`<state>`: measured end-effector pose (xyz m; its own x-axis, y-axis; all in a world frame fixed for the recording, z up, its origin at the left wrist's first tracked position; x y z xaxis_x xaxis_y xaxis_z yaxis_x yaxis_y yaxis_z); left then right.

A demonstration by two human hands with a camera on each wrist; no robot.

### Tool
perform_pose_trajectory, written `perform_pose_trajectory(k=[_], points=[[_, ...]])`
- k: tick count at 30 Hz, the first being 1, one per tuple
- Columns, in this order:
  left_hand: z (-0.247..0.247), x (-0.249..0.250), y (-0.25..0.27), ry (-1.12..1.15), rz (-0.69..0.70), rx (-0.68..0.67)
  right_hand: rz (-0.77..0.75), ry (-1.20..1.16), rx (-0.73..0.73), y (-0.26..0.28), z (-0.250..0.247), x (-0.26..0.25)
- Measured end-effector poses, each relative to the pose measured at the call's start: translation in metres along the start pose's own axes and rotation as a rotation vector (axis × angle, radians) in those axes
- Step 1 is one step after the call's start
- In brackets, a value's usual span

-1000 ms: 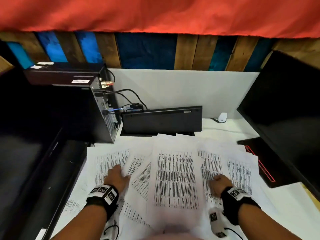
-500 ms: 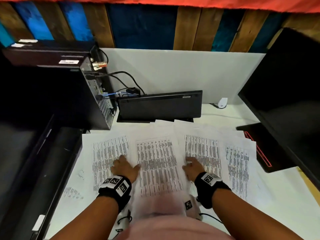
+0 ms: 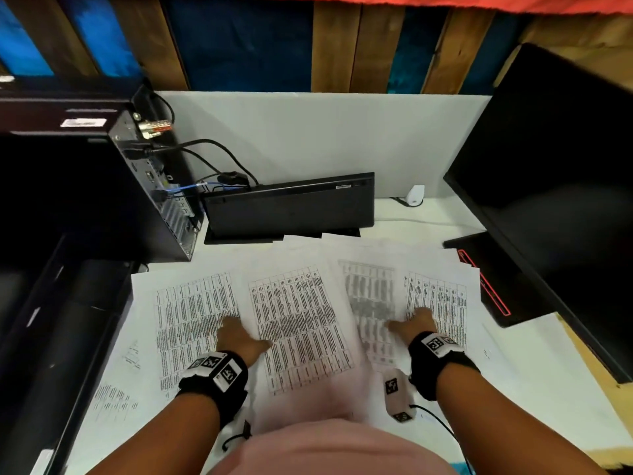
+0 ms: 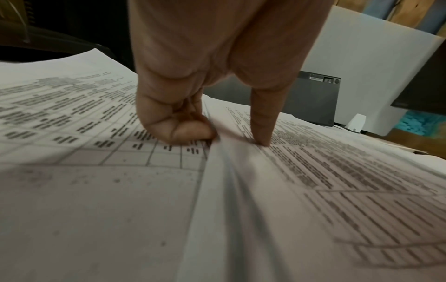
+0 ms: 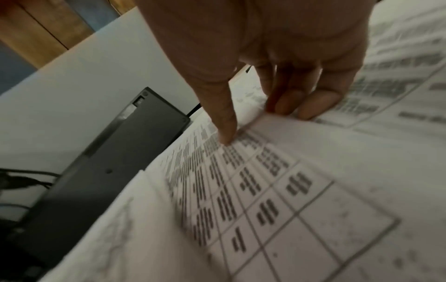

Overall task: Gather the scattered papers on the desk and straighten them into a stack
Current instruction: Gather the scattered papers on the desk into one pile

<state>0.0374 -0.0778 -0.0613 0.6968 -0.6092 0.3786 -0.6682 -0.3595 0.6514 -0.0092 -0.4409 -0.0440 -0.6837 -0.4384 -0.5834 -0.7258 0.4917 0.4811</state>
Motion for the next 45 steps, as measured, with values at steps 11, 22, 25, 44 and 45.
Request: perform_pose_trajectory(k=[11,22,25,44,45], points=[[0.025,0.031,0.039,0.186,0.080,-0.202,-0.400,0.008,-0.280,0.008,0.055,-0.030],[0.019,0.022,0.032,0.129,0.026,-0.134,0.055,0.124,0.324,0.004,-0.059,0.024],[0.010,0.010,0.024,0.081,-0.008,-0.096,0.192,0.165,0.326,-0.002,-0.089,0.058],[0.010,-0.005,0.018,0.096,-0.031,-0.205,-0.902,-0.365,0.609,0.084,-0.206,-0.126],[0.010,-0.005,0.019,0.090,-0.038,-0.211,-0.971,-0.446,0.603,0.099,-0.212,-0.140]])
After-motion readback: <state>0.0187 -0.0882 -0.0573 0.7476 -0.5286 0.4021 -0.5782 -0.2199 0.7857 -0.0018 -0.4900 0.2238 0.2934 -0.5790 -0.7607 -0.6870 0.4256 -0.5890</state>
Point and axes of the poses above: each hand's wrist, its own y-axis away from the middle knuckle, its own z-axis out of the palm, x = y × z, the point moved 5 cm from there along -y, towards the middle knuckle, and after that the axes turned 13 degrees about -z, right-handed, at the moved point
